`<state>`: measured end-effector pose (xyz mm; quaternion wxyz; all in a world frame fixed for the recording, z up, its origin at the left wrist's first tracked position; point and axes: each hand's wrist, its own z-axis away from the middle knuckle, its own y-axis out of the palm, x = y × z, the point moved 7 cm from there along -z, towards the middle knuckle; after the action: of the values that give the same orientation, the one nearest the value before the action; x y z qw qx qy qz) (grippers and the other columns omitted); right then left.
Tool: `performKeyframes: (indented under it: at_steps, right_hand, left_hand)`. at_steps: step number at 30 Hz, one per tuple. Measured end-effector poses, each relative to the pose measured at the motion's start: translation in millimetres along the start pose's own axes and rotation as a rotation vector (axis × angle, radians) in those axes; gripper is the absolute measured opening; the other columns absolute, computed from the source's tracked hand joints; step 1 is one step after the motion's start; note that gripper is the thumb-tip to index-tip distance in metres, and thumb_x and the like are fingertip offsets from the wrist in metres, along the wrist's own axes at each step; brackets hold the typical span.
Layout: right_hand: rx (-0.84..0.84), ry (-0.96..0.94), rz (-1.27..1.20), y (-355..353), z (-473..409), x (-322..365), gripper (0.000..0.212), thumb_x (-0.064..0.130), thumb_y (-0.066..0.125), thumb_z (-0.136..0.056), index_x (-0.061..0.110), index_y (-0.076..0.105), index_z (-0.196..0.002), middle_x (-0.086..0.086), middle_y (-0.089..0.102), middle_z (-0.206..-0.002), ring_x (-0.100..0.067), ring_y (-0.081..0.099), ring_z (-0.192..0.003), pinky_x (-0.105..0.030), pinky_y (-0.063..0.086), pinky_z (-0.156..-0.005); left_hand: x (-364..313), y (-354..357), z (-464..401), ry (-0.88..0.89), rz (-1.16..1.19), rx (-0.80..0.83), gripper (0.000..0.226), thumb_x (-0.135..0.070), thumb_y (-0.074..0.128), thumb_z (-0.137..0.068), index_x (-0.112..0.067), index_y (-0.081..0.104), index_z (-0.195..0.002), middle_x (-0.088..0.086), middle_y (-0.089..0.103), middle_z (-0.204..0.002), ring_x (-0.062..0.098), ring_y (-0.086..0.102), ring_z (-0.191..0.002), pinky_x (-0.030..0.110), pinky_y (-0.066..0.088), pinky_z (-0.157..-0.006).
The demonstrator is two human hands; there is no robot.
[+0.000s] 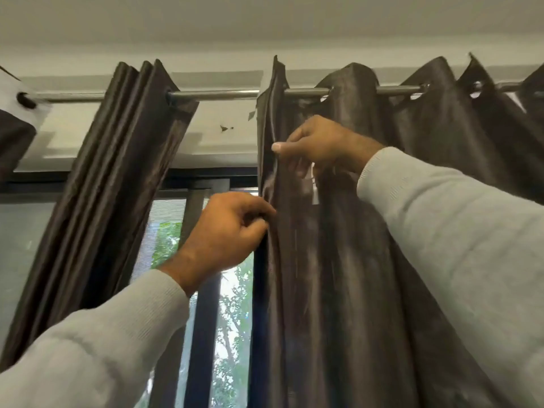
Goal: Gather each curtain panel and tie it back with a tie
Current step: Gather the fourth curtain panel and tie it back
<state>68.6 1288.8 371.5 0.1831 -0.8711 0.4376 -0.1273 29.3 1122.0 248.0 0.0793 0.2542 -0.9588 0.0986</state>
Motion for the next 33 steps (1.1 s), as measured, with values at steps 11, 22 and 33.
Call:
performKeyframes:
  at_steps: [11,22,33]
  right_hand:
    - [-0.499,0.525,0.501,-93.7,44.8,-135.5,0.05,0.03,0.071,-0.091,0.004,0.064,-0.133,-0.025,0.063,-0.135,-0.046,0.063,-0.123,-0.052,0.053,-0.103]
    - [-0.215,-0.118,0.176,8.2,-12.4,2.1,0.024,0.022,0.067,-0.095,0.005,0.069,-0.078,-0.013,0.066,-0.079,-0.027,0.066,-0.078,-0.035,0.052,-0.073]
    - [-0.153,-0.089,0.287,7.1,-17.8,36.6,0.03,0.012,0.065,-0.093,0.018,0.06,-0.064,0.001,0.057,-0.07,-0.018,0.06,-0.07,-0.026,0.046,-0.06]
  left_hand:
    - [-13.7,5.2,-5.2,-0.225,-0.152,-0.251,0.025,-0.025,0.086,-0.083,-0.031,0.065,-0.096,-0.003,0.067,-0.068,0.019,0.067,-0.065,0.043,0.063,-0.069]
    - [-40.2,-1.4,11.6,-0.086,-0.32,-0.125,0.04,-0.022,0.081,-0.087,-0.039,0.049,-0.104,-0.014,0.059,-0.063,0.002,0.062,-0.062,0.013,0.046,-0.06]
    - [-36.0,-5.0,8.0,-0.003,-0.167,-0.049,0.035,-0.011,0.076,-0.086,-0.027,0.067,-0.115,0.0,0.062,-0.065,0.017,0.063,-0.062,0.038,0.057,-0.066]
